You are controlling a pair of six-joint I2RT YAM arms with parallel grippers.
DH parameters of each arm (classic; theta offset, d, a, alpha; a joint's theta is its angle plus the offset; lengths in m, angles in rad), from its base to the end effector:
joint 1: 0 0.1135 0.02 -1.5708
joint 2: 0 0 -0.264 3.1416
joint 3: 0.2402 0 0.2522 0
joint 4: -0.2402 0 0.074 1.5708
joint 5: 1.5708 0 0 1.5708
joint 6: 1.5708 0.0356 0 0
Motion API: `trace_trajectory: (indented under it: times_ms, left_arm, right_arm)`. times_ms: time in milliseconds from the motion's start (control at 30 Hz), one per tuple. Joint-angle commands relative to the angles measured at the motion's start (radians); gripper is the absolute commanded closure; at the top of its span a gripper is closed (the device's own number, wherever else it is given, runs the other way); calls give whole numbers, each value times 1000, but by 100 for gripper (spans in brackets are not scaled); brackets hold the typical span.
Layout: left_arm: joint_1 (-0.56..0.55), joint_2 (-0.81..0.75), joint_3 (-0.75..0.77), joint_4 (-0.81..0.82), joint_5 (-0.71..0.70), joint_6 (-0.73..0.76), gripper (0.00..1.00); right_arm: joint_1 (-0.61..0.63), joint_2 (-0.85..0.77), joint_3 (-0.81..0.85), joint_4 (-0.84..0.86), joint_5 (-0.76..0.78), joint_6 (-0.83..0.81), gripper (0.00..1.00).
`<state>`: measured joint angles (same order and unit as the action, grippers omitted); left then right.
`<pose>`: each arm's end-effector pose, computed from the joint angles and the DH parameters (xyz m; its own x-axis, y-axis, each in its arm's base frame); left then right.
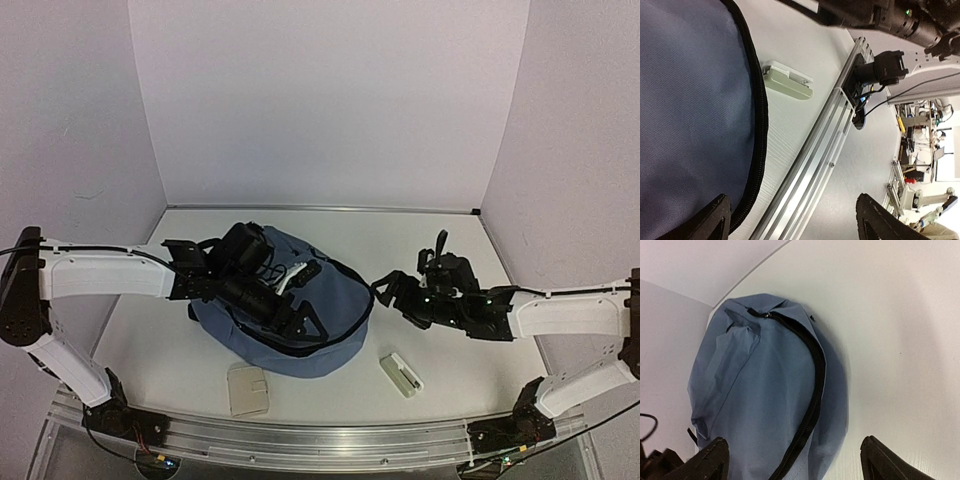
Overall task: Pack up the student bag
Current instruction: Adjust the student bag at the center of the board.
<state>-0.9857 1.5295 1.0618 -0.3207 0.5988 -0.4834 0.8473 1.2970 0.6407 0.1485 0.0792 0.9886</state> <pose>0.1643 -0.2843 0.2471 -0.7689 0.4655 -0.4384 0.6220 0.3854 -0.6816 0.1841 0.2042 0.2125 -0.7628 0.3941 -0.5126 -0.1168 0.6958 0.7087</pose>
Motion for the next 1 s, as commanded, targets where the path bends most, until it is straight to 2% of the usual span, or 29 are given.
trace_trajectory:
  times_ms: [0,133,267,467,567,733,967]
  left_arm:
    - [14,-90,61,21,-119,-43,9]
    - [105,-103,64,-21,-180,-114,7]
    - [217,-140,10,1,-201,-190,7]
    - [243,-175,10,-23,-240,-177,6]
    - [245,-194,7,-44,-263,-172,5]
    - [252,-230,-7,-80,-273,-151,5]
    - [254,-293,-34,-129,-304,-134,4]
  right_arm:
    - [3,72,45,12,-130,13,17]
    - [5,103,40,57,-158,22,28]
    - [5,154,45,124,-199,36,40]
    - [7,220,59,179,-217,48,54]
    - [7,229,67,186,-202,45,75]
    - [-2,248,102,167,-144,2,98]
    - [-123,307,203,100,-164,-175,100]
